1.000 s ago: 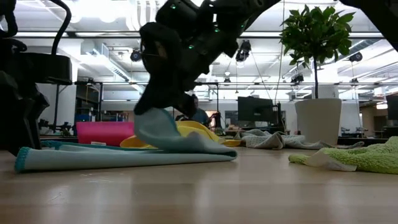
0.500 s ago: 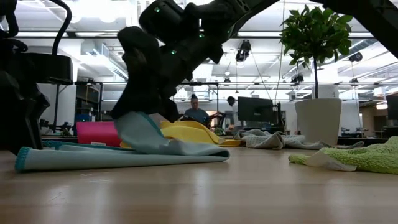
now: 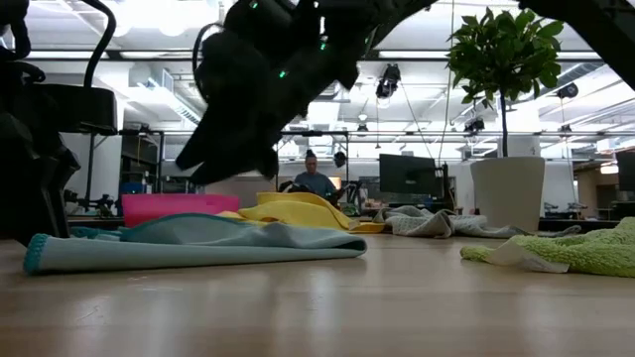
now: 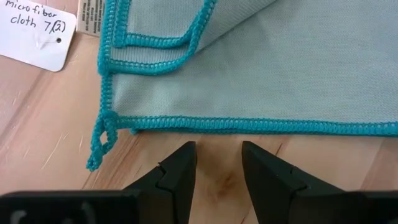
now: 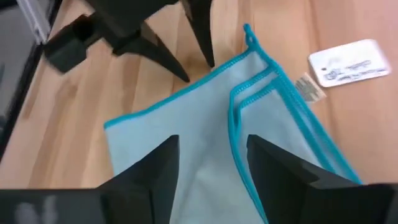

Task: Fold microfiber towels
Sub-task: Fold the light blue microfiber cloth

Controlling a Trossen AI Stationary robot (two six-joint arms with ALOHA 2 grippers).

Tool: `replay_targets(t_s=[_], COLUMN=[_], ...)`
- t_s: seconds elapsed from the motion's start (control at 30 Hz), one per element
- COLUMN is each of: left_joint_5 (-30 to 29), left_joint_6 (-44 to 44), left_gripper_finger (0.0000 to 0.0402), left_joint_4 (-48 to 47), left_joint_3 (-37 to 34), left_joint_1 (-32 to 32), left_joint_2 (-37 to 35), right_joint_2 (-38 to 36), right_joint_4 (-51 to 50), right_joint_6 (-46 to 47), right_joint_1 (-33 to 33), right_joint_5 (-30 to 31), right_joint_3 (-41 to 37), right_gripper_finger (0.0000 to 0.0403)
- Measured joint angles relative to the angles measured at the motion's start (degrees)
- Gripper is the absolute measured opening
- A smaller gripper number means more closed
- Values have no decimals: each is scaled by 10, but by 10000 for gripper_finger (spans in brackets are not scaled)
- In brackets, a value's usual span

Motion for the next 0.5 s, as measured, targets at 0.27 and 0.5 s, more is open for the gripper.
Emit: replay_targets(t_s=[0.27,0.5], left_joint_5=[0,-1], left_joint_6=[-8,-15], left_gripper_finger=[116,116], left_joint_4=[2,3], left_joint_3=[1,1], left_joint_1=[0,0], left_joint_2=[0,0], right_joint_2=[-22,-27], right_joint_4=[-68,-38], right_joint_6=[-53,-26], right_joint_1=[-8,-16], right_joint_5=[5,6], right_joint_3=[-31,-92], right_gripper_finger=[173,171])
